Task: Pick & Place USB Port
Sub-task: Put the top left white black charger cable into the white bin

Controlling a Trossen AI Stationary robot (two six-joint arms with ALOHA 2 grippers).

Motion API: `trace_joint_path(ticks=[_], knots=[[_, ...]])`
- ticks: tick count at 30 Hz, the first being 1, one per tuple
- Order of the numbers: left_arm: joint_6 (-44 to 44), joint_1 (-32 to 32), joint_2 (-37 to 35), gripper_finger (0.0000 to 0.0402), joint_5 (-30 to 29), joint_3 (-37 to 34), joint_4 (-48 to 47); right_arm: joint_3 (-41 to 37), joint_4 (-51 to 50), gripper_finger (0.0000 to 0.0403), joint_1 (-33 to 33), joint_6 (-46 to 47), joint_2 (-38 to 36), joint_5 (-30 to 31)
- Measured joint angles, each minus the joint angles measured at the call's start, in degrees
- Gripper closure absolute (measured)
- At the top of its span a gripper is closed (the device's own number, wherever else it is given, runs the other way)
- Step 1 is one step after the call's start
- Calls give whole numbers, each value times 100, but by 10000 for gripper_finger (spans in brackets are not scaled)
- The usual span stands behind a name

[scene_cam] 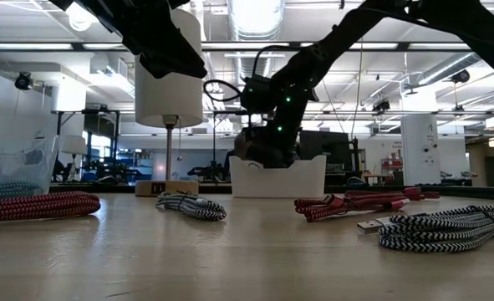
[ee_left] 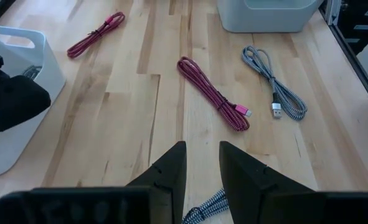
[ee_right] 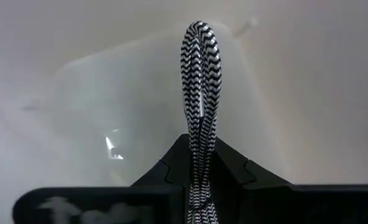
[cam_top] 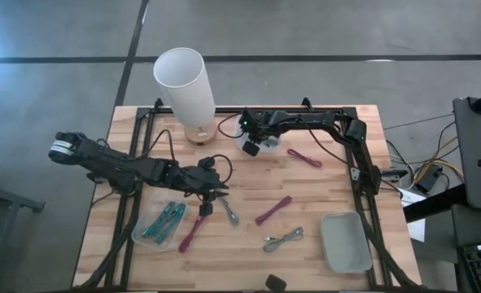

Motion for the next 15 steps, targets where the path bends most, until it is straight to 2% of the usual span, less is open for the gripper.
trace_joint_path(ticks=[15], knots=[[-33, 0, 0, 305, 0, -15, -4, -4, -15, 276, 48, 6, -47, -131]])
